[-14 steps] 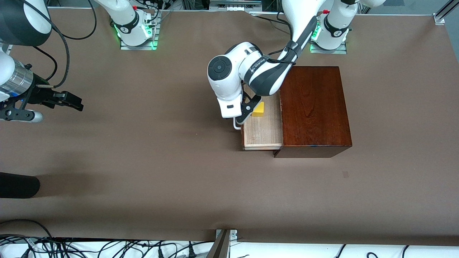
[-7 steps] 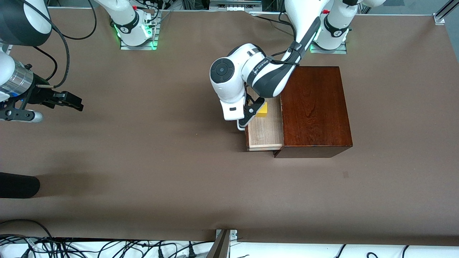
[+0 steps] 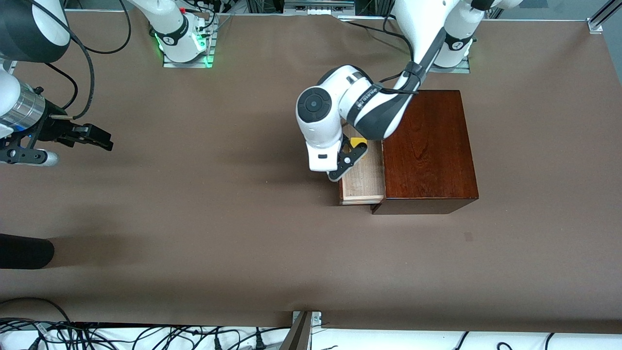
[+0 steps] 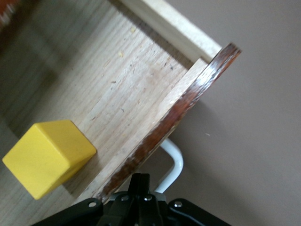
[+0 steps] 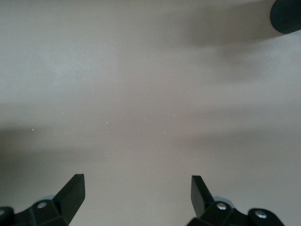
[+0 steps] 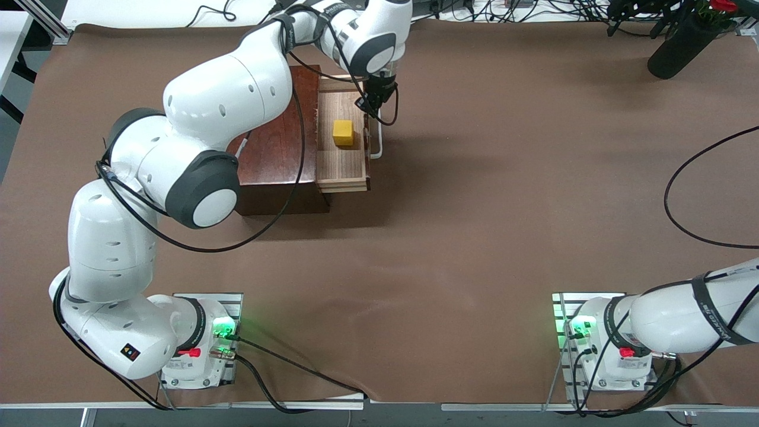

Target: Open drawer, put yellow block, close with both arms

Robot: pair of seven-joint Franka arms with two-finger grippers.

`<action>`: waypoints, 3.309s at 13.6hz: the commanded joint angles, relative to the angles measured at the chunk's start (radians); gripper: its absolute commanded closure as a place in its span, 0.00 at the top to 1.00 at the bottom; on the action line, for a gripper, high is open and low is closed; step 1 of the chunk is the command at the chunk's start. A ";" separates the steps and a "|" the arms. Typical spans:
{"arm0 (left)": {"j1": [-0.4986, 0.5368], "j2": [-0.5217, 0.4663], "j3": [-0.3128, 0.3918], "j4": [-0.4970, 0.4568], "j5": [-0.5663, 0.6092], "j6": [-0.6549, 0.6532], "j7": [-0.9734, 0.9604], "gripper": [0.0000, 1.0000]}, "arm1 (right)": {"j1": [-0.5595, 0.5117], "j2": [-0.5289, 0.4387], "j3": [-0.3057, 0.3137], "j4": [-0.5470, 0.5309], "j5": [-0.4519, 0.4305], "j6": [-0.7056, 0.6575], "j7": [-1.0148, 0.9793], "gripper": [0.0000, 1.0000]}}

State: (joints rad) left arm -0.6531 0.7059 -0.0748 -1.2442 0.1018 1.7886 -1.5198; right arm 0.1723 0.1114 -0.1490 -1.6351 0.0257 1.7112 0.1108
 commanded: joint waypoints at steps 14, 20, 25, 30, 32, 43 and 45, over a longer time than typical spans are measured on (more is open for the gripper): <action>0.153 -0.074 0.023 -0.027 0.087 -0.141 0.118 0.00 | -0.004 -0.003 0.008 0.003 -0.012 0.005 -0.003 1.00; 0.142 -0.130 0.007 0.072 -0.060 -0.187 0.093 0.73 | -0.004 -0.003 0.006 0.003 -0.010 0.005 -0.003 1.00; 0.245 -0.203 0.026 0.072 -0.047 -0.187 0.419 1.00 | -0.004 -0.003 0.008 0.003 -0.010 0.004 -0.002 1.00; 0.377 -0.252 0.032 0.062 -0.047 -0.181 0.640 1.00 | -0.004 -0.003 0.008 0.004 -0.013 0.005 0.000 1.00; 0.417 -0.291 0.033 0.031 -0.050 -0.184 0.742 1.00 | -0.004 -0.003 0.008 0.008 -0.013 0.004 0.006 1.00; 0.561 -0.621 0.027 -0.393 -0.021 -0.028 1.175 1.00 | -0.005 -0.004 0.006 0.009 -0.013 0.001 0.012 1.00; 0.564 -0.638 0.027 -0.428 -0.021 -0.028 1.245 1.00 | -0.005 -0.006 0.008 0.011 -0.013 0.001 0.012 1.00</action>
State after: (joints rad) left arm -0.1040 0.1445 -0.0326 -1.5617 0.0654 1.7230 -0.3434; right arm 0.1723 0.1117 -0.1489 -1.6334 0.0257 1.7160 0.1117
